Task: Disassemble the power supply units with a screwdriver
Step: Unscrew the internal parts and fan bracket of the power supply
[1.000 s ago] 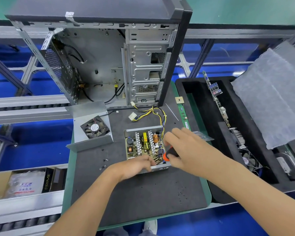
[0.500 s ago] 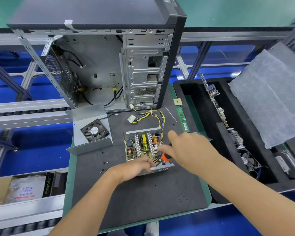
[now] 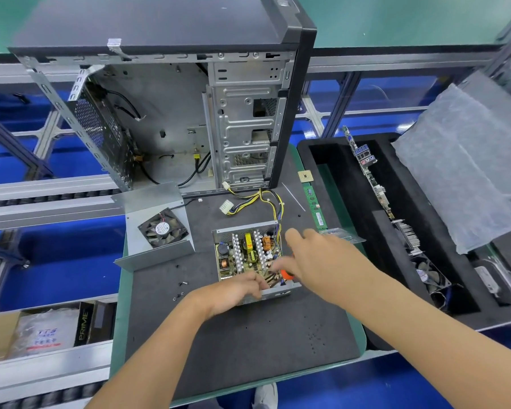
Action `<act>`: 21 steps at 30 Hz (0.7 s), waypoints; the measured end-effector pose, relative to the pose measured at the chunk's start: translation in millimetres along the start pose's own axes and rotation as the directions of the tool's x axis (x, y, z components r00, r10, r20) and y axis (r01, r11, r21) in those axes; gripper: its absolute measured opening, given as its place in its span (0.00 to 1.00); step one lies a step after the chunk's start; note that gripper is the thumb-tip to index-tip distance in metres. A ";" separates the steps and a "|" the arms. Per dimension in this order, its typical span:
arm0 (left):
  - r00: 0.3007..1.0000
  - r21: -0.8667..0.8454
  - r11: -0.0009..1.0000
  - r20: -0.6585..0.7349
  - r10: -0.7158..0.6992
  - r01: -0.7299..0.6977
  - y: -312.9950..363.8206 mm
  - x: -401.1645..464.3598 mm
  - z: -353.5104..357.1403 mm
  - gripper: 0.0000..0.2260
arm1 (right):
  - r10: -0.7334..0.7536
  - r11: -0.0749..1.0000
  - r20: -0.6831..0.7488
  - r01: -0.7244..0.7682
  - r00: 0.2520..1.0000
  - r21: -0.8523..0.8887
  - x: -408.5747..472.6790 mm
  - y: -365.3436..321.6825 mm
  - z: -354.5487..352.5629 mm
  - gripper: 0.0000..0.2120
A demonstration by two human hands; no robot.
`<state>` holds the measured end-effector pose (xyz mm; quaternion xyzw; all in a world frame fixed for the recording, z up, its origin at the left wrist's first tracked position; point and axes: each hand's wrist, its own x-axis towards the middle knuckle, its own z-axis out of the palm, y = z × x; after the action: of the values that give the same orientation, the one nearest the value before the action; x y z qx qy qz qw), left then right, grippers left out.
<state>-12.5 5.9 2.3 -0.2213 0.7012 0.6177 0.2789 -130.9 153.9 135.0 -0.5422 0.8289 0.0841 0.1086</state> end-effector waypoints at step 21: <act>1.000 -0.029 0.999 -0.003 0.021 -0.021 2.8 -1.3 0.9 0.17 | -0.004 0.962 -0.027 0.011 1.000 0.274 -5.3 5.4 0.3 0.11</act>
<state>-13.3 7.2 5.2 -0.2188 0.6948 0.6306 0.2680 -133.8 160.8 136.3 -0.5260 0.8320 -0.0389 0.1719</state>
